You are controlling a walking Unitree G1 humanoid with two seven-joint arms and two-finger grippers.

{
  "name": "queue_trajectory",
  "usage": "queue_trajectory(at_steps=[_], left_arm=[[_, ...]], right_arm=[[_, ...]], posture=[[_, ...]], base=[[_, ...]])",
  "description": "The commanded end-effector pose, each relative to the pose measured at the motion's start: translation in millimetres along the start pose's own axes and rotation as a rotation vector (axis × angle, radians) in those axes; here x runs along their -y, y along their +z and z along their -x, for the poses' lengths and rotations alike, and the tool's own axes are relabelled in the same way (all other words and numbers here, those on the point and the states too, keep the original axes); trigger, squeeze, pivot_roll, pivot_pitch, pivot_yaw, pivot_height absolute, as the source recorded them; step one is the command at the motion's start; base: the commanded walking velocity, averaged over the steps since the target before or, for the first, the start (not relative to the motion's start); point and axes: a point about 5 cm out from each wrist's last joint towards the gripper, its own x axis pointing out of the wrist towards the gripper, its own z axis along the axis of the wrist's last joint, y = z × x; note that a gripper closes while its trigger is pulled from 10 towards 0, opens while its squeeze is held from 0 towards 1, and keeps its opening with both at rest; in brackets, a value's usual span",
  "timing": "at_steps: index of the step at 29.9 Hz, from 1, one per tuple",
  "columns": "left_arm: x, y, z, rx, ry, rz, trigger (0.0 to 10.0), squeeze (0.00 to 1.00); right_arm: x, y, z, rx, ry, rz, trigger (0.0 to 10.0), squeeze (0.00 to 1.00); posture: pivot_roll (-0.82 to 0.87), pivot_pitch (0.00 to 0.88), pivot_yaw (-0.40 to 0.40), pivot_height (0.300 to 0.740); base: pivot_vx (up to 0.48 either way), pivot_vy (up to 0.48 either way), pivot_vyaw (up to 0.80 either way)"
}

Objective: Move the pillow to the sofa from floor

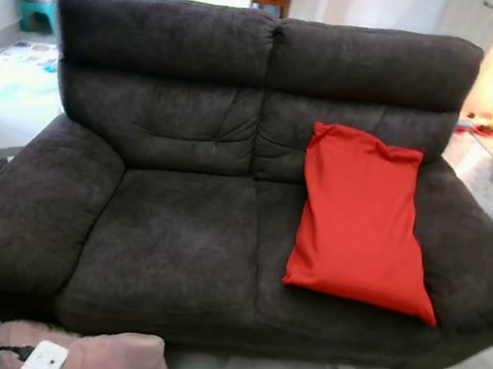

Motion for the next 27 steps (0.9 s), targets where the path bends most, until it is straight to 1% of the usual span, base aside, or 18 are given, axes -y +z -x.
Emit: queue_trajectory(at_steps=[1,5,8,15,18,20,27], left_arm=[[-13.0,-1.3,1.4,-0.006,0.036,-0.005,10.0,0.00],[-13.3,-1.5,1.5,-0.006,0.036,-0.004,10.0,0.00],[-13.9,-1.5,1.6,-0.006,0.037,-0.004,10.0,0.00],[-14.9,-1.1,1.6,-0.004,0.037,-0.007,10.0,0.00],[-15.2,-1.0,1.7,-0.003,0.038,-0.008,10.0,0.00],[-15.4,-1.0,1.7,-0.001,0.040,-0.006,10.0,0.00],[-15.4,-0.6,1.8,0.007,0.042,-0.005,10.0,0.00]], right_arm=[[-8.1,10.4,-2.3,0.032,0.024,0.006,10.0,0.00],[-8.1,11.2,-2.4,0.035,0.024,0.038,10.0,0.00],[-9.0,11.9,-2.5,0.037,0.033,0.058,10.0,0.00],[-10.3,11.3,-2.5,0.034,0.040,0.049,10.0,0.00],[-10.9,10.5,-2.4,0.029,0.042,0.025,10.0,0.00],[-10.9,10.6,-2.4,0.030,0.042,0.035,10.0,0.00],[-10.3,10.2,-2.3,0.028,0.040,0.035,10.0,0.00]], posture=[[0.02,0.000,0.015,0.740],[0.02,0.000,0.013,0.740],[0.02,0.000,0.016,0.740],[0.02,0.000,0.020,0.740],[0.02,0.000,0.020,0.740],[0.02,0.000,0.020,0.740],[0.03,0.000,0.017,0.740]], base=[[0.000,0.480,0.00],[0.000,0.480,0.00],[0.000,0.480,0.72],[0.000,0.355,0.80],[0.000,0.349,0.00],[0.000,0.330,0.00],[0.000,0.000,0.00]])
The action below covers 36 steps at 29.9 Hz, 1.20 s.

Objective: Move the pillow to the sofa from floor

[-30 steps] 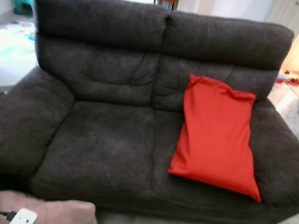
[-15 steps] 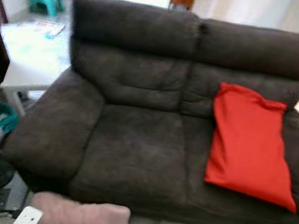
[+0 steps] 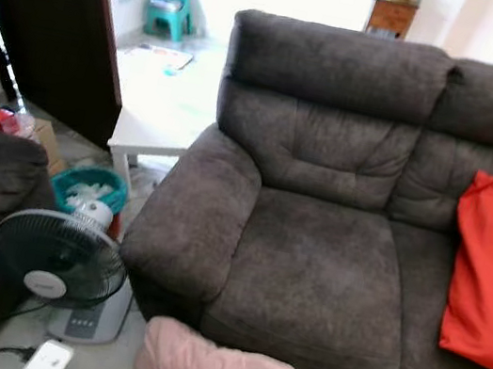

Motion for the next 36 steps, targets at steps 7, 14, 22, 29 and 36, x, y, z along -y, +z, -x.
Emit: queue_trajectory(at_steps=[7,14,22,29,36], left_arm=[[6.6,7.6,-1.6,0.034,-0.014,0.021,10.0,0.00],[6.2,7.6,-1.8,0.027,-0.013,0.017,10.0,0.00],[6.1,7.5,-1.8,0.026,-0.010,0.017,10.0,0.00],[6.3,8.1,-1.9,0.027,-0.015,0.016,10.0,0.00],[5.8,8.5,-2.0,0.027,-0.016,0.008,10.0,0.00]], right_arm=[[5.1,0.3,0.4,0.004,-0.012,-0.008,10.0,0.00],[4.5,1.3,0.2,0.008,-0.007,-0.002,10.0,0.00],[4.6,2.6,0.1,0.015,-0.003,0.026,10.0,0.00],[5.0,1.9,0.1,0.010,-0.015,0.000,10.0,0.00],[3.9,2.4,0.1,0.017,-0.004,-0.012,10.0,0.00]], posture=[[0.03,0.000,0.016,0.740],[0.03,0.000,0.017,0.740],[0.03,0.000,0.016,0.740],[0.03,0.000,0.016,0.740],[0.03,0.000,0.016,0.740]], base=[[0.000,0.000,0.00],[0.000,0.000,0.00],[0.000,0.000,0.07],[0.104,0.000,0.00],[0.257,0.000,0.00]])
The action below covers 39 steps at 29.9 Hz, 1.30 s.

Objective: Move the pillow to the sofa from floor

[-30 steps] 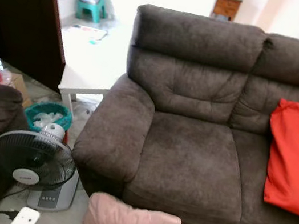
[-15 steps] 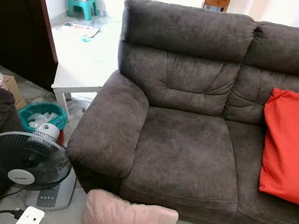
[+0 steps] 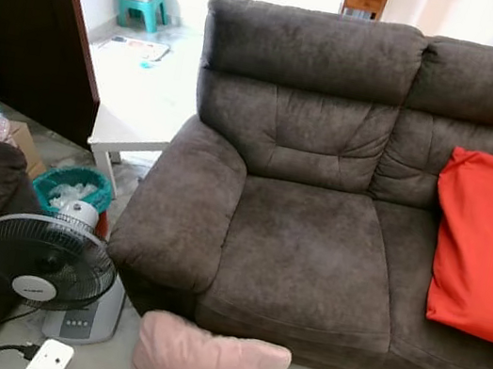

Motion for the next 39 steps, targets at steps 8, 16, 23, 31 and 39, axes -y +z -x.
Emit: queue_trajectory(at_steps=[8,16,23,31,39], left_arm=[[-2.9,2.0,-0.3,0.001,0.001,-0.009,10.0,0.00],[-2.9,2.0,-0.3,0.000,0.003,-0.014,10.0,0.00],[-3.3,1.9,-0.3,0.000,0.007,-0.018,10.0,0.00],[-3.3,1.7,-0.2,-0.001,0.007,-0.020,10.0,0.00],[-3.4,1.7,-0.2,0.000,0.007,-0.017,10.0,0.00]], right_arm=[[-2.2,3.9,-0.7,0.018,0.004,-0.009,10.0,0.00],[-2.1,3.8,-0.7,0.018,0.003,-0.011,10.0,0.00],[-2.2,3.8,-0.7,0.019,0.004,-0.009,10.0,0.00],[-2.0,3.7,-0.6,0.020,0.005,-0.009,10.0,0.00],[-2.3,3.7,-0.6,0.020,0.008,-0.008,10.0,0.00]], posture=[[0.03,0.000,0.016,0.740],[0.03,0.000,0.019,0.740],[0.03,0.000,0.018,0.740],[0.03,0.000,0.017,0.740],[0.03,0.000,0.017,0.740]], base=[[0.256,0.000,0.00],[0.255,0.000,0.00],[0.000,0.000,0.00],[0.000,0.000,0.00],[0.000,0.000,0.00]])
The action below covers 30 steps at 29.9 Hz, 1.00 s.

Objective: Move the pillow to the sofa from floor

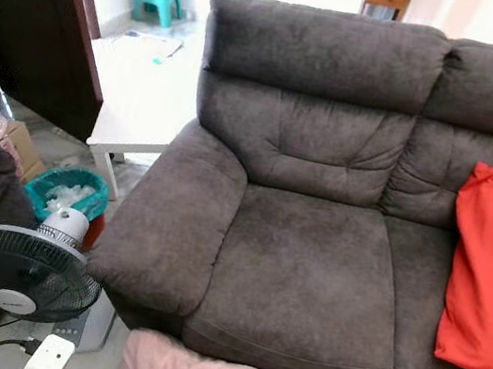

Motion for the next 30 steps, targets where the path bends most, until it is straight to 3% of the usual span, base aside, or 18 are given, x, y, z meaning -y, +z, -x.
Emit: queue_trajectory(at_steps=[1,30], left_arm=[[-1.2,-3.4,0.6,-0.018,0.004,0.000,10.0,0.00],[-0.2,-2.9,0.5,-0.015,-0.004,0.002,10.0,0.00]], right_arm=[[-1.7,1.7,-0.4,0.008,0.005,-0.010,10.0,0.00],[-1.0,1.7,-0.3,0.008,0.004,-0.012,10.0,0.00]], posture=[[0.03,0.000,0.016,0.740],[0.03,0.000,0.016,0.740]], base=[[0.000,0.000,0.00],[0.000,0.000,0.00]])
